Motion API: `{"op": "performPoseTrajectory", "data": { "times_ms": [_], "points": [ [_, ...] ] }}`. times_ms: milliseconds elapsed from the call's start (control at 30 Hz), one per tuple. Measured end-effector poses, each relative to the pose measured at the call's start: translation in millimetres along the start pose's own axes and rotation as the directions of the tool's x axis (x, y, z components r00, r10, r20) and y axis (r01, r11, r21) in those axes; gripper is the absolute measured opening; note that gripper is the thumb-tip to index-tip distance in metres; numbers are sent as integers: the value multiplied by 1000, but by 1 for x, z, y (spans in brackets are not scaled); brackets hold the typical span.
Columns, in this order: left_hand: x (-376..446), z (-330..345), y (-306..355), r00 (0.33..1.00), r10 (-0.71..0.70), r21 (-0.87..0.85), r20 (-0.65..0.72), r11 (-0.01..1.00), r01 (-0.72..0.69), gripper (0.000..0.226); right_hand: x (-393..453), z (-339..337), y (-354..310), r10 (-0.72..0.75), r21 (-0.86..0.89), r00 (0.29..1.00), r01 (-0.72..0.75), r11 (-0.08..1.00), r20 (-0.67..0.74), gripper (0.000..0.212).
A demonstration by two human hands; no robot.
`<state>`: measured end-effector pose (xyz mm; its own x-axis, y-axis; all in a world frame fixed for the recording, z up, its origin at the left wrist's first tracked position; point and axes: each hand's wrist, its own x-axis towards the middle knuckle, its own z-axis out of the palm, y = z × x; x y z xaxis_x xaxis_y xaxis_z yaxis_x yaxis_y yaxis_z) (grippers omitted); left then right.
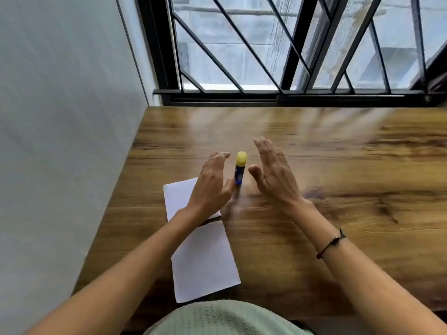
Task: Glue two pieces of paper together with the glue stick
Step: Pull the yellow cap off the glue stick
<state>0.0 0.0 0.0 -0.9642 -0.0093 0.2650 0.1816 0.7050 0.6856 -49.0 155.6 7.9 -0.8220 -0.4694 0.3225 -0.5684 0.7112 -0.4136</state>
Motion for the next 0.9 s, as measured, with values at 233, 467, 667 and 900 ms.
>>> {"op": "performPoseTrajectory", "data": {
  "times_ms": [233, 467, 667, 900],
  "points": [
    [5, 9, 10, 999, -22, -105, -37, 994, 18, 55, -4, 8, 0, -2, 30, 999, 3, 1000, -50, 80],
    [16, 12, 26, 978, -106, -246, -177, 967, 60, 26, 8, -6, -21, -128, 11, 963, 134, 991, -236, 46],
    [11, 8, 25, 978, -53, -220, -204, 976, 8, 13, 15, -14, -30, -175, 27, 960, 185, 982, -218, 28],
    [5, 2, 26, 976, -67, -294, -208, 956, 2, 7, 20, -25, -44, -318, -25, 929, 319, 947, -190, 15]
  ]
}}
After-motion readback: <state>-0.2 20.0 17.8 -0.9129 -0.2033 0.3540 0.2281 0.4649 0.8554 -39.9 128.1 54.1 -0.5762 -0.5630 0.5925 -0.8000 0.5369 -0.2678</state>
